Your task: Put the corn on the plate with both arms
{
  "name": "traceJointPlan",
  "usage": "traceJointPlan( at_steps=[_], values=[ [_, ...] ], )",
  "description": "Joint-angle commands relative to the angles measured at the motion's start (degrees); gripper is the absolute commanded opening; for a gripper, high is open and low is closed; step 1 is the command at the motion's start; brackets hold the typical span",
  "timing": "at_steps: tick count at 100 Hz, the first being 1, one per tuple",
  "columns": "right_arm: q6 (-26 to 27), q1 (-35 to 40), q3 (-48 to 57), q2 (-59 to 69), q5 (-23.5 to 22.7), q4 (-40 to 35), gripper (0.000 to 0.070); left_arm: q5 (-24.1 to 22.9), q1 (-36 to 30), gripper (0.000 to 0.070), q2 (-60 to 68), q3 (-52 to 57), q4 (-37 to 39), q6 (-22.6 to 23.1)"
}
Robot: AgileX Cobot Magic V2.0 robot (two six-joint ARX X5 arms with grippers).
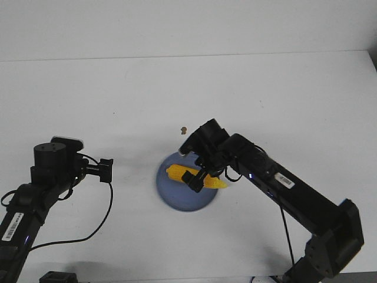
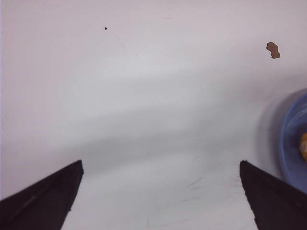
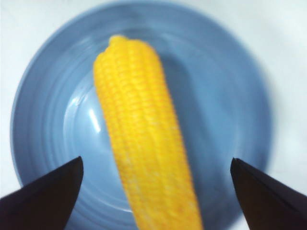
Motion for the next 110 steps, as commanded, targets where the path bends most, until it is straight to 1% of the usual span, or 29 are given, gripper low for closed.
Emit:
traceJointPlan(
  at_steps=[1, 10, 22, 43, 60, 81, 90, 104, 110],
  values=[
    [0.83, -1.03, 0.9, -1.6, -0.04, 0.37, 0.0641, 0.02, -0.04, 0.0667, 0.39, 0.46, 0.52, 0.15],
    [1.86, -3.89, 0.87, -4.26, -0.07, -0.13, 0.0641, 0.02, -0.04, 0.0666, 0.39, 0.46, 0.57, 0.15],
    [1.92, -8.35, 0.7, -7.67, -0.04, -0.46, 0.0641, 0.02, -0.04, 0.0666, 0.39, 0.46, 1.18, 0.15],
    [2.93, -15.89, -3.15, -15.63, -0.04, 2.51, 0.0641, 0.02, -0.04, 0.0667, 0.39, 0.46, 2.27, 0.13],
    [4.74, -21.05, -11.15, -24.57, -0.04, 8.37, 0.0641, 0.02, -0.04, 0.0667, 0.39, 0.46, 2.27, 0.13],
    [7.41, -24.81, -24.15, -36.68, 0.22, 17.33, 0.0641, 0.02, -0.04, 0.0667, 0.39, 0.46, 2.23, 0.11],
    [7.63, -26.18, -28.89, -41.53, 0.74, 18.62, 0.0641, 0.02, -0.04, 0.0667, 0.37, 0.46, 2.23, 0.13],
    [9.03, -27.93, -34.75, -48.72, 3.32, 20.06, 0.0641, 0.02, -0.02, 0.0666, 0.11, 0.46, 2.23, 0.13],
    [9.44, -28.83, -36.68, -51.87, 3.43, 20.44, 0.0641, 0.02, -0.02, 0.0666, -0.26, 0.46, 2.23, 0.13]
  ],
)
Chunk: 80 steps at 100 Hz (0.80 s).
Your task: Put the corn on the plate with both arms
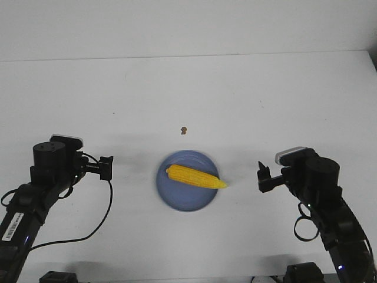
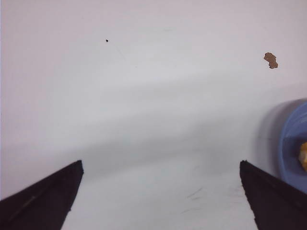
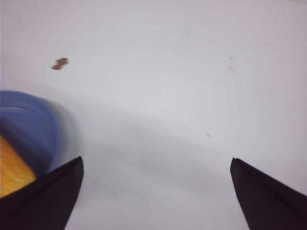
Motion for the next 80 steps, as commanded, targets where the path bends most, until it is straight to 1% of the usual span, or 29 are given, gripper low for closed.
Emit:
traceJointPlan(
  at_steps=[1, 19, 35, 43, 53, 71, 80],
  values=[
    [1.75, -0.61, -0.98, -2.71, 0.28, 1.16, 0.0641, 0.04, -0.02, 0.0666, -0.37, 0.46, 0.24, 0.11],
    [2.99, -2.34, -4.59, -11.45, 0.24, 0.87, 0.0641, 0.07, 0.02, 0.0666, -3.23, 0.46, 0.07, 0.02],
    [3.98, -2.32, -7.72, -18.75, 0.26, 0.83, 0.0641, 0.09, 0.02, 0.0666, -7.32, 0.22, -0.79, 0.02],
    [4.2, -2.32, -9.18, -22.23, 0.44, 1.2, 0.064, 0.11, 0.0, 0.0666, -10.08, -0.72, 0.02, -0.09],
    [4.17, -2.32, -9.38, -25.94, 1.7, 1.14, 0.0639, 0.11, 0.02, 0.0666, -14.27, -3.69, 2.03, -0.35],
    [4.15, -2.32, -9.57, -29.35, 1.73, -0.2, 0.0634, 0.07, 0.02, 0.0664, -22.32, -11.74, 6.01, -1.9],
    [4.17, -2.32, -9.73, -29.51, 1.79, -0.31, 0.0628, -0.52, 0.04, 0.0659, -25.75, -14.67, 6.23, -2.67]
  ],
)
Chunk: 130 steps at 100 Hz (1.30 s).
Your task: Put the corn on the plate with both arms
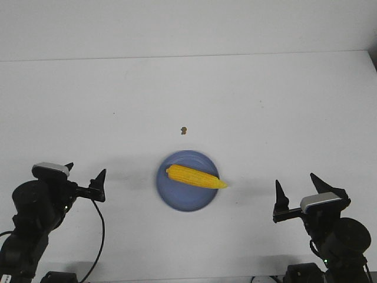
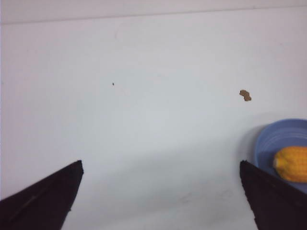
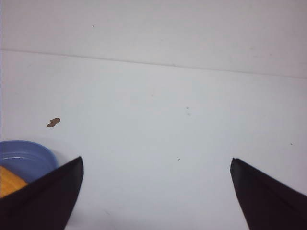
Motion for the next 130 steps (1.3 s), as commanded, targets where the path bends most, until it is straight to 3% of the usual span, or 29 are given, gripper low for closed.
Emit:
traceJointPlan(
  at_steps=[1, 12, 17, 23, 34, 42, 130],
  values=[
    [0.66, -0.02, 0.11, -0.02, 0.28, 0.46, 0.0626, -0.68, 0.04, 0.0659, -1.57, -0.76, 0.76, -1.25],
    [0.81, -0.02, 0.11, 0.02, 1.38, 1.01, 0.0604, -2.12, 0.04, 0.064, -5.2, -2.82, 0.87, -2.64],
    [0.81, -0.02, 0.11, 0.02, 1.97, 1.09, 0.0567, -2.95, 0.04, 0.0572, -6.43, -2.89, 0.85, -2.67],
    [0.79, -0.02, 0.11, 0.02, 3.15, 1.03, 0.0441, -3.65, 0.07, 0.045, -7.78, -2.89, 0.87, -2.64],
    [0.79, -0.02, 0.11, 0.02, 5.2, 1.03, 0.0145, -3.82, 0.07, 0.0189, -9.42, -2.89, 0.63, -2.64],
    [0.79, -0.02, 0.11, 0.02, 6.03, 1.22, 0.003, -3.82, 0.07, 0.0, -10.05, -2.89, 0.37, -2.64],
    [0.76, -0.02, 0.13, 0.02, 5.97, 1.68, 0.0015, -3.8, 0.04, 0.0006, -10.4, -2.86, 0.9, -2.67]
  ],
)
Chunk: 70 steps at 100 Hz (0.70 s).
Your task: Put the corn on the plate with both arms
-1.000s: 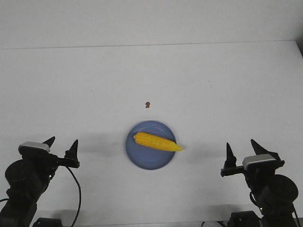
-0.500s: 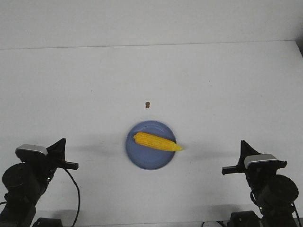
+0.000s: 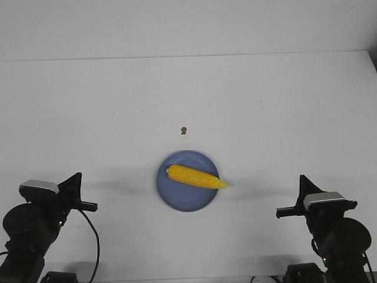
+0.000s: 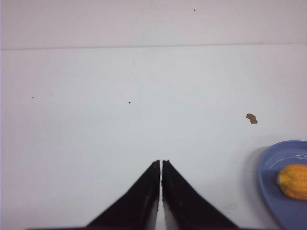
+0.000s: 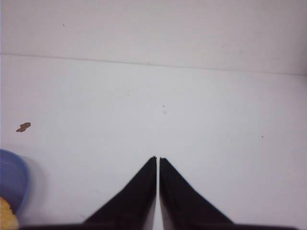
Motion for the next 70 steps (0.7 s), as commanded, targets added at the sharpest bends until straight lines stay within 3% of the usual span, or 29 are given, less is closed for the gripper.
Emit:
traceJointPlan(
  at_steps=[1, 70],
  values=[
    [0.35, -0.02, 0.17, 0.02, 0.07, 0.92, 0.0014, -0.11, 0.04, 0.0006, -0.02, 0.59, 0.55, -0.37],
    [0.35, -0.02, 0.17, 0.02, 0.07, 0.92, 0.0014, -0.15, 0.07, 0.0006, -0.85, 0.57, 1.27, -0.35]
  ],
)
